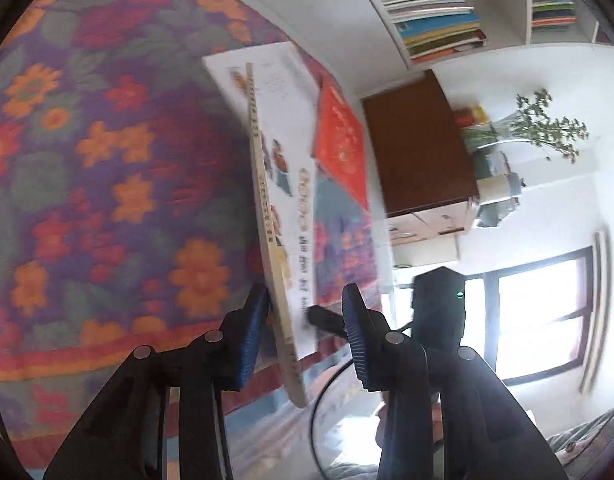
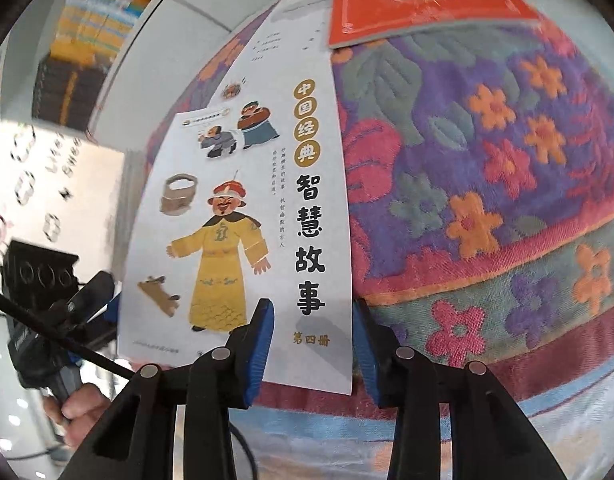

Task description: Organize books

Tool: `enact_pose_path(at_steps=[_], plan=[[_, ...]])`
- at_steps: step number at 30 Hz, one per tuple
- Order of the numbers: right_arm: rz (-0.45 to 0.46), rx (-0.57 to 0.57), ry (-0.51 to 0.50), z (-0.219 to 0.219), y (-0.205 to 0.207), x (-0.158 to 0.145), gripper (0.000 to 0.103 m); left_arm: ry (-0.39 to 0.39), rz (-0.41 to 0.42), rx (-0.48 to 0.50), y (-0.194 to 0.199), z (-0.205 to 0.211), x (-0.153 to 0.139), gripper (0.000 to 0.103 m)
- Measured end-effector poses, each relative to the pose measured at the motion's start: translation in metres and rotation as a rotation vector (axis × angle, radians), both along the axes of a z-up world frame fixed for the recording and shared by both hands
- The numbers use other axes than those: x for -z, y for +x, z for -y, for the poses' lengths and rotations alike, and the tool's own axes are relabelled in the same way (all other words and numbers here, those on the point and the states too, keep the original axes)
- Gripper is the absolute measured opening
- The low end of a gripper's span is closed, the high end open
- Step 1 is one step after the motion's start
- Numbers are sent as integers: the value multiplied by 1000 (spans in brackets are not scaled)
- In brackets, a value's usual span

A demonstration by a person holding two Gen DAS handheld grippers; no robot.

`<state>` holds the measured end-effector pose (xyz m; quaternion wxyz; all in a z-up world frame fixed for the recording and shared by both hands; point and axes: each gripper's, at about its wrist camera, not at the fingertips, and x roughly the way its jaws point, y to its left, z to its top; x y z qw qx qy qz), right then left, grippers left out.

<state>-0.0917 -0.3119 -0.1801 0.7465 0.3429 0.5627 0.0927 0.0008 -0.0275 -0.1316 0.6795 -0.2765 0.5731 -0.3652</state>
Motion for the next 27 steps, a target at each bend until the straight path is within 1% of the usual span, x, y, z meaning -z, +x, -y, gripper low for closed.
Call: enact_pose_path(at_steps=[1, 3, 4, 5, 6, 8, 10, 11, 12, 13, 14, 16, 18, 20, 21, 22, 23, 24, 27], plan=[[1, 6, 18, 2, 0, 1, 38, 34, -2, 11, 1, 11, 6, 34], [4, 1, 23, 1, 1, 1, 38, 135, 5, 40, 2, 31, 19, 27], [4, -4, 15, 0, 1, 0, 38, 215, 22, 56, 2, 43, 27, 17], [4, -12, 5, -1, 2, -1, 38, 241, 30, 62, 3, 48, 31, 12], [3, -19, 0, -2, 3, -1, 38, 241, 29, 61, 4, 50, 34, 12], [-4, -22, 10, -2, 4, 0, 38, 198, 8, 45, 9, 49, 33, 10], [-27, -13, 59, 4, 6, 2, 40, 102, -37, 38, 16, 44, 28, 10], [-40, 6, 120, 11, 6, 4, 44, 45, -67, 31, 18, 41, 27, 10], [-41, 24, 164, 16, 4, 6, 51, -8, -97, 23, 21, 36, 26, 10], [-34, 45, 204, 21, 3, 7, 55, -64, -125, 14, 24, 33, 25, 10], [-15, 78, 270, 28, 1, 9, 57, -107, -140, 4, 26, 31, 25, 10], [4, 126, 388, 37, 0, 15, 57, -152, -171, -16, 30, 30, 27, 10], [19, 165, 474, 42, 3, 20, 57, -208, -228, -44, 34, 29, 36, 10], [32, 165, 520, 39, 11, 23, 57, -229, -267, -62, 32, 25, 42, 10], [30, 163, 514, 36, 17, 23, 53, -220, -277, -70, 32, 24, 46, 10], [35, 165, 490, 34, 19, 21, 48, -201, -279, -71, 30, 27, 48, 10], [43, 161, 460, 31, 24, 19, 36, -185, -279, -71, 29, 27, 49, 9], [39, 155, 426, 29, 28, 15, 35, -174, -280, -69, 27, 25, 50, 8], [72, 105, 289, 20, 32, -3, 29, -75, -250, -47, 23, 21, 46, 9]])
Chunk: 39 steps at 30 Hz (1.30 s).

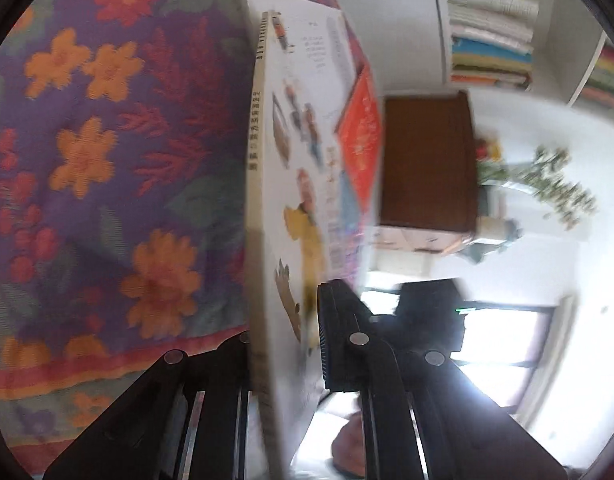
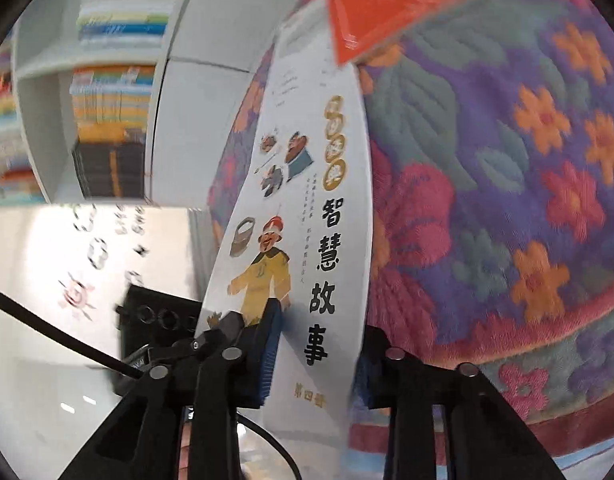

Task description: Organize books

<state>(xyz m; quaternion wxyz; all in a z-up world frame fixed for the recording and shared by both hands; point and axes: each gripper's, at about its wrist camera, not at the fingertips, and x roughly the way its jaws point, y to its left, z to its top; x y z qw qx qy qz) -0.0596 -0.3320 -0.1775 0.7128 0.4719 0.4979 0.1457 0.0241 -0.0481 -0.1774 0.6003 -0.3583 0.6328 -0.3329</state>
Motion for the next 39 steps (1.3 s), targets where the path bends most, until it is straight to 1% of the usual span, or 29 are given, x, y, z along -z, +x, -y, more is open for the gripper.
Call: enact_pose_path(at_steps=[1, 3, 5, 8, 10, 12, 16, 19, 21, 24, 26, 29, 31, 33, 36, 39], plan=[[10, -17, -51, -7, 2, -5, 28, 37, 23, 22, -2, 1, -3, 9], [43, -77, -206, -24, 4, -21, 27, 76, 48, 47, -4, 3, -8, 10], [76, -115, -321, -38, 6, -33, 27, 130, 97, 76, -6, 3, -13, 13], [124, -186, -485, -64, 3, -50, 27, 226, 181, 130, -12, 5, -27, 15], [155, -243, -579, -83, -3, -58, 27, 300, 250, 171, -18, 5, -37, 17], [172, -273, -616, -95, -7, -62, 27, 325, 286, 190, -22, -3, -42, 17], [200, -283, -622, -110, -11, -73, 27, 319, 328, 188, -25, -22, -59, 18], [230, -295, -654, -126, -13, -85, 27, 338, 375, 198, -28, -31, -73, 19], [246, -301, -672, -137, -16, -93, 27, 326, 386, 193, -26, -39, -81, 19], [261, -288, -649, -147, -13, -105, 27, 266, 387, 155, -23, -66, -93, 19], [284, -285, -654, -158, -13, -117, 27, 254, 406, 138, -22, -75, -103, 19], [330, -287, -680, -179, -9, -137, 27, 255, 454, 111, -20, -95, -124, 19], [359, -293, -675, -192, -2, -148, 27, 266, 494, 83, -15, -115, -139, 19], [395, -306, -666, -209, 9, -158, 27, 273, 516, 54, -12, -133, -149, 19], [445, -334, -660, -240, 26, -167, 29, 292, 541, -9, -6, -169, -159, 19], [478, -382, -639, -279, 48, -170, 29, 325, 548, -71, 2, -204, -160, 19]])
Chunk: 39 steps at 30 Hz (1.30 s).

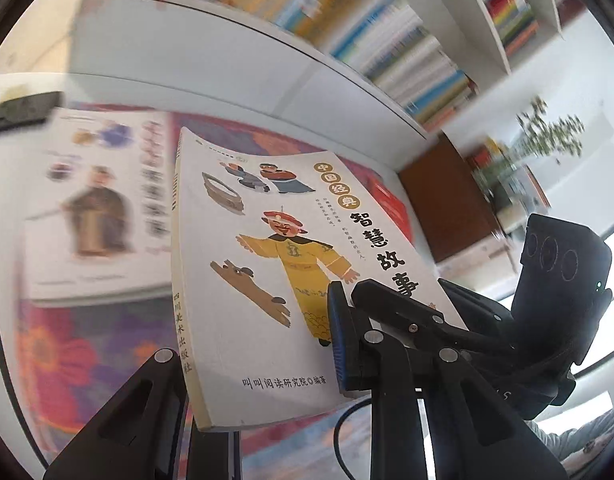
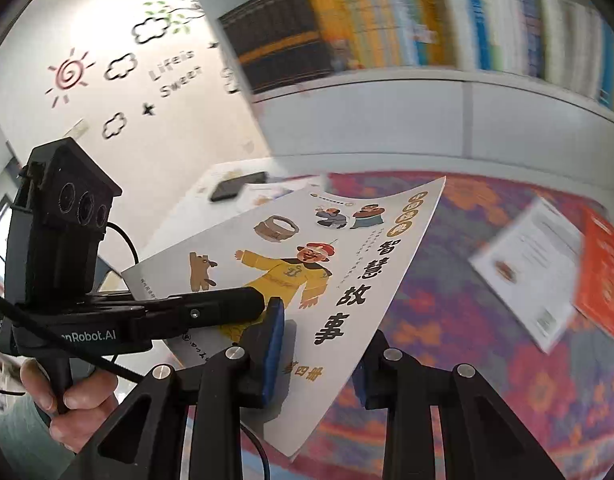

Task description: Organize books

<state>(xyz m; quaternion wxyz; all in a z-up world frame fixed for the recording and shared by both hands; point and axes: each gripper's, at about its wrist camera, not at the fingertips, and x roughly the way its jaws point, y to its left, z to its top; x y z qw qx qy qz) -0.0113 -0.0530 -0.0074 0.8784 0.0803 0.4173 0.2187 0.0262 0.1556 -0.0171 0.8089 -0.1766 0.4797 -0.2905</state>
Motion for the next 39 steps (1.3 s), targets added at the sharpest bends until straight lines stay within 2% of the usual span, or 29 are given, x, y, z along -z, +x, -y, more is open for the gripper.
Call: enact_pose_path(at_steps=[3, 10, 19, 24, 31, 34, 39], plan=[[-3, -51, 0, -36, 20, 4, 29, -2, -14, -65, 12, -38, 9, 19], [-71, -109, 47, -94, 72, 29, 29, -17, -50, -153, 45, -87, 35, 19], [-216, -69, 169, -98, 120, 70, 29, -11, -118, -141, 78, -107, 66, 26], [-258, -54, 144, -98, 136, 85, 29, 4, -165, -140, 83, -109, 81, 27], [-282, -29, 133, -102, 145, 96, 30, 41, -198, -216, 78, -132, 93, 26], [-286, -13, 92, -104, 146, 97, 30, 34, -201, -250, 74, -144, 90, 26], [-290, -24, 30, -111, 142, 96, 32, 72, -189, -287, 63, -150, 78, 26]])
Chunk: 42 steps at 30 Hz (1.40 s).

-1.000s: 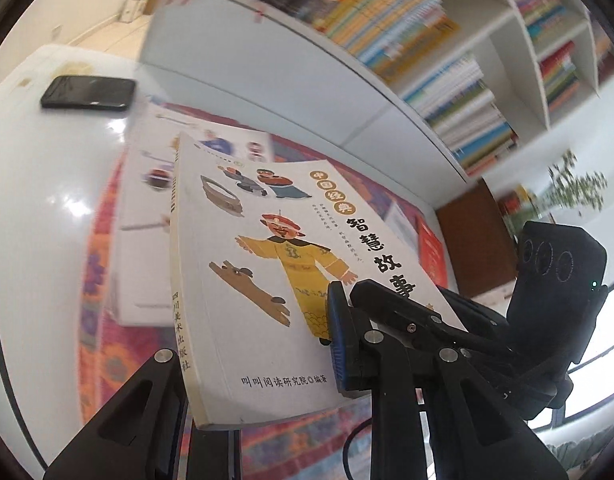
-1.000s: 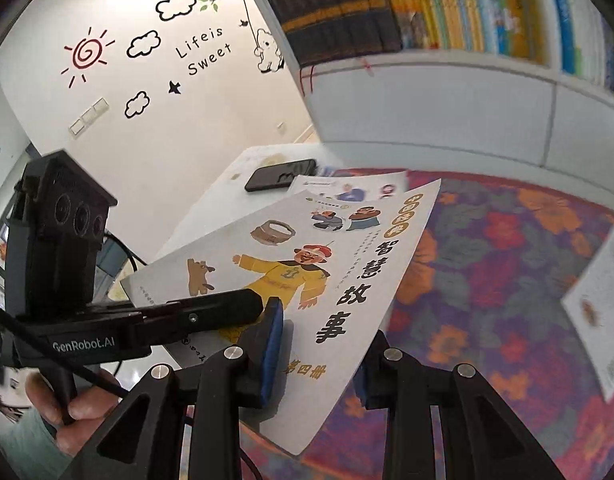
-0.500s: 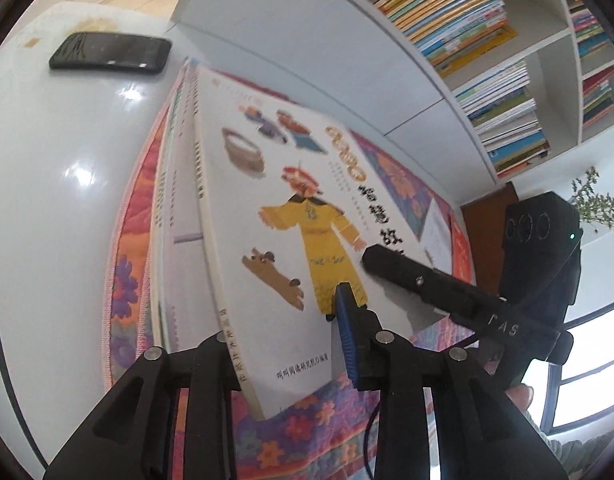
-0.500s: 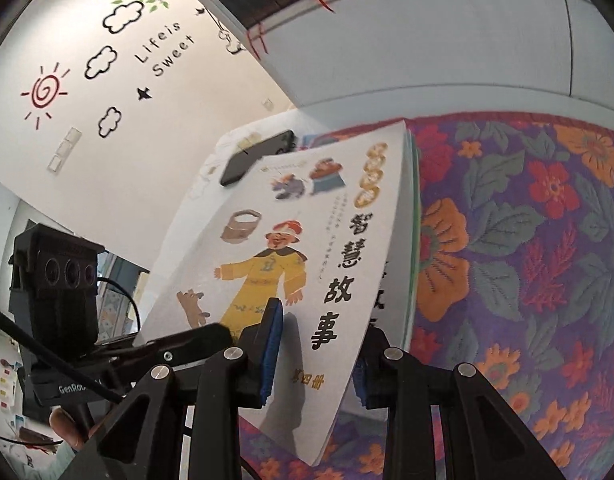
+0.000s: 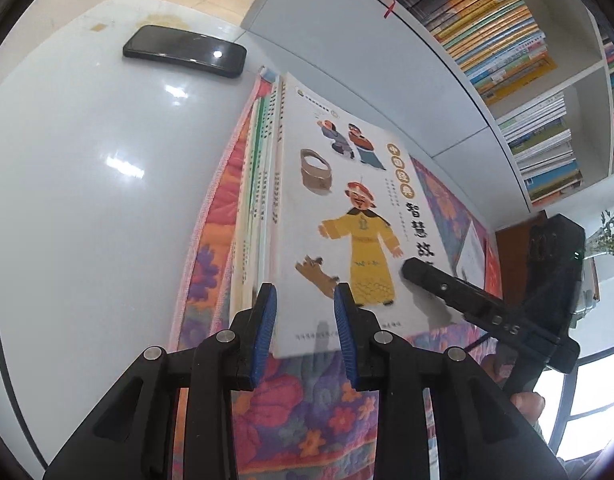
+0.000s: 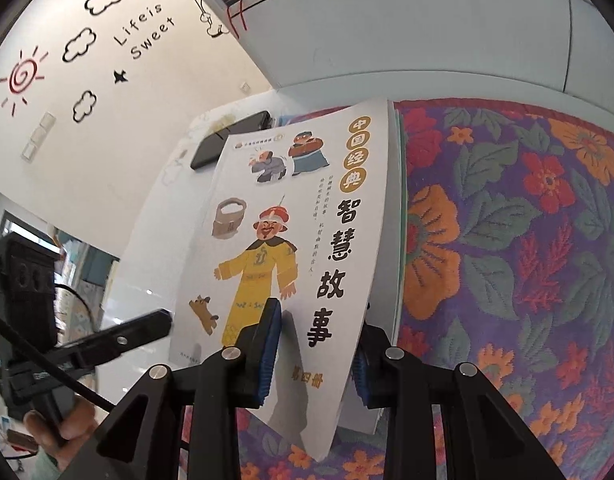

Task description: Organize books

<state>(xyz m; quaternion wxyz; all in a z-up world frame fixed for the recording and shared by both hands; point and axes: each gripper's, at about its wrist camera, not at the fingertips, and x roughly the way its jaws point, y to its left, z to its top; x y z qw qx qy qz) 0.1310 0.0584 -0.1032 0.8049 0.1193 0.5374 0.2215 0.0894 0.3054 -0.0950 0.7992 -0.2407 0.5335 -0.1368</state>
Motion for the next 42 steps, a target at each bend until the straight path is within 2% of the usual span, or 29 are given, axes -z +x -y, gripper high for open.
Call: enact_pose_path(at_steps=[6, 10, 15, 18, 20, 22, 23, 28, 33, 38, 42], plan=[[-10, 15, -71, 15, -13, -6, 33, 33, 30, 30, -20, 18, -25, 26], [-13, 58, -5, 50, -40, -11, 34, 44, 27, 97, -31, 49, -30, 26], [-69, 154, 69, 109, -76, -1, 39, 37, 17, 190, -41, 104, -29, 26], [-97, 209, 95, 143, -98, 6, 42, 51, 14, 308, -48, 155, -31, 30], [-104, 244, 94, 164, -112, 7, 45, 49, 7, 373, -53, 184, -32, 48], [-109, 276, 100, 186, -124, 8, 47, 41, 18, 415, -55, 214, -34, 59], [-111, 294, 102, 198, -130, 9, 48, 37, 20, 430, -55, 226, -34, 60], [-117, 381, 105, 260, -154, 10, 51, 44, 26, 501, -58, 288, -33, 60], [-126, 440, 99, 310, -172, 14, 51, 44, 27, 531, -57, 332, -34, 60], [-127, 479, 87, 353, -183, 16, 51, 40, 33, 555, -54, 379, -32, 60], [-117, 544, 66, 395, -188, 16, 51, 59, 59, 612, -48, 421, -34, 60]])
